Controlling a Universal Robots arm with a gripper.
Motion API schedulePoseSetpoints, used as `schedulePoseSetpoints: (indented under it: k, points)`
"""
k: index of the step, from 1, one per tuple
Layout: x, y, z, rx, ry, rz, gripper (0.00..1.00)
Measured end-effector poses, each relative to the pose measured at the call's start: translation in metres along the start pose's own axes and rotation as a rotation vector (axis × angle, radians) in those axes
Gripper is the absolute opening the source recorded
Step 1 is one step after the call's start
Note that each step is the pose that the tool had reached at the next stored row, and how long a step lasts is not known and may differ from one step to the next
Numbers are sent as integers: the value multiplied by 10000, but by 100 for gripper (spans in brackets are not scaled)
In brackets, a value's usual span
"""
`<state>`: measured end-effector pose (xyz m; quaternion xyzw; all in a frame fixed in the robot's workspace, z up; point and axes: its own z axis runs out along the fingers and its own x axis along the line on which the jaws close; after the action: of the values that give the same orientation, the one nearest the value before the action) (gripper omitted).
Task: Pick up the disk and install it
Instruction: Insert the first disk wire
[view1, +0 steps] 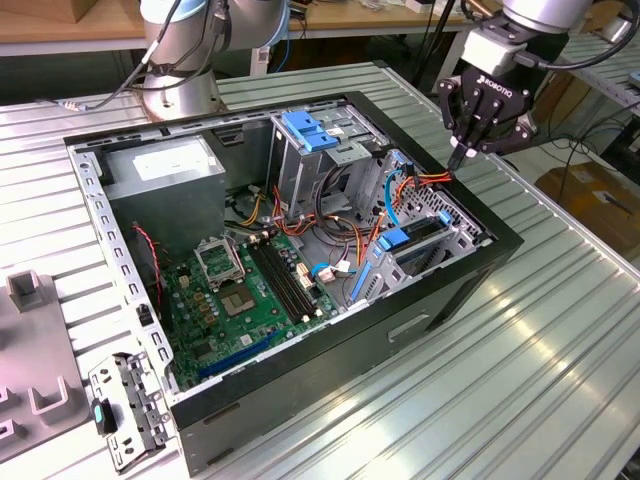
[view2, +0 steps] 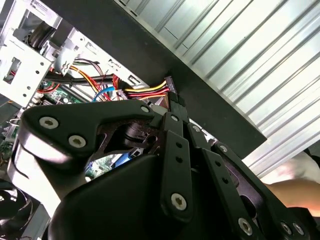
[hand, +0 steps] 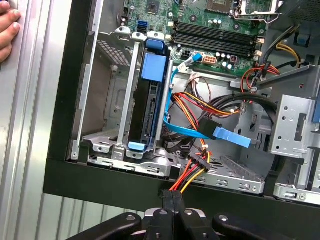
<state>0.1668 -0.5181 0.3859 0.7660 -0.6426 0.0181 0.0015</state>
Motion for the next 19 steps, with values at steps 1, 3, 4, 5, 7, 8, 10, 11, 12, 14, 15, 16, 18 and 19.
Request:
schedulePoseSetpoints:
  k: [1, 3, 4, 5, 7, 8, 10, 11, 12, 14, 15, 16, 18, 19]
  points:
    - [0, 0, 0, 0, 0, 0, 11]
    - [0, 0, 0, 0, 0, -1, 11]
    - [0, 0, 0, 0, 0, -1, 11]
    - [0, 0, 0, 0, 0, -2, 11]
    - [-1, -1, 1, 9, -7, -318, 11]
    - [0, 0, 1, 21, -15, -720, 11]
    - [-1, -3, 10, 37, -26, -1255, 11]
    - [-1, -10, 16, 40, -30, -1338, 11]
    - [1, -22, 24, 43, -31, -1456, 11]
    - [0, -24, 36, 56, -40, -1881, 18]
    - [0, -24, 41, 61, -44, -2067, 18]
    - [0, -24, 46, 67, -48, -2247, 18]
    - [0, -24, 54, 77, -55, -2607, 19]
    - [0, -24, 59, 83, -59, -2802, 19]
